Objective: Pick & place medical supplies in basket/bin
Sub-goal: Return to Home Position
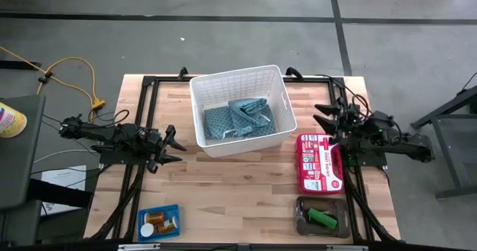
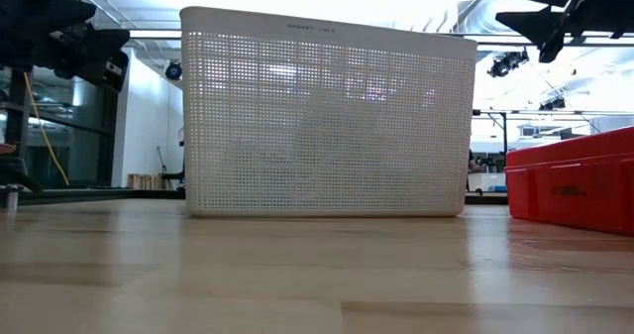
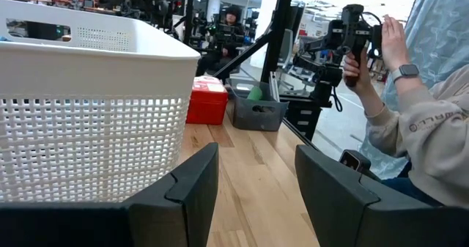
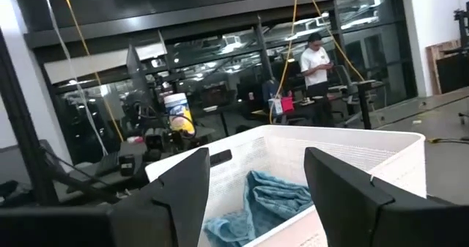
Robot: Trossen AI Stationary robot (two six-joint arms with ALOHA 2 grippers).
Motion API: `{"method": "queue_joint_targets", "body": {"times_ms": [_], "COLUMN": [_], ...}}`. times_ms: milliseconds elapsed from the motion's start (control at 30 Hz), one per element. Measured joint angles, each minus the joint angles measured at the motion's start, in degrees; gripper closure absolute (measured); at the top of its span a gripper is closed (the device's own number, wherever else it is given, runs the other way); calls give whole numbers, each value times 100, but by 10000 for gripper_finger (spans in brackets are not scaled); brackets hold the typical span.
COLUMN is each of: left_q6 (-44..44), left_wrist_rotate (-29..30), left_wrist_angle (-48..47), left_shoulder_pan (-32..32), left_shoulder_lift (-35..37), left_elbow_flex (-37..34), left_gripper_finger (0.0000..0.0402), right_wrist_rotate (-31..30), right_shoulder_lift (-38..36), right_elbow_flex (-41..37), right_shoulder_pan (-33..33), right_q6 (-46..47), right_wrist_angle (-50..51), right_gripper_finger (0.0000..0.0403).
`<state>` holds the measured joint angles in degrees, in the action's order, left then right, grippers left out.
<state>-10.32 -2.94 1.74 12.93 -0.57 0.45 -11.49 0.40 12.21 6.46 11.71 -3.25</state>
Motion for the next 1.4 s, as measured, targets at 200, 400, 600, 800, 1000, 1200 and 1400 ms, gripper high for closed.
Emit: {"method": "queue_joint_targets", "body": {"times_ms": [200,400,600,800,1000,1200,1400], "left_q6": [1,-1,0,-1,-1,0,-1], "left_wrist_rotate": [0,0,0,0,0,0,0], "left_wrist_angle": [0,0,0,0,1,0,2], "left_shoulder_pan": [0,1,0,2,0,0,1], "left_shoulder_lift": [-1,0,1,-1,1,-1,-1], "left_elbow_flex": [0,0,0,0,0,0,0], "left_gripper_finger": [226,226,226,226,226,226,226], "right_wrist_rotate": [194,310,550,566,571,570,598], "right_shoulder_lift": [2,-2,-2,-2,-4,-4,-4], "right_elbow_flex": [0,0,0,-2,-707,-1167,-1169], "right_shoulder_pan": [0,0,0,0,0,2,2], "right_q6": [-1,-31,-52,32,105,176,201], "right_wrist_angle": [9,-13,167,270,-711,-1597,-1458], "right_gripper_finger": [192,192,192,192,192,192,192]}}
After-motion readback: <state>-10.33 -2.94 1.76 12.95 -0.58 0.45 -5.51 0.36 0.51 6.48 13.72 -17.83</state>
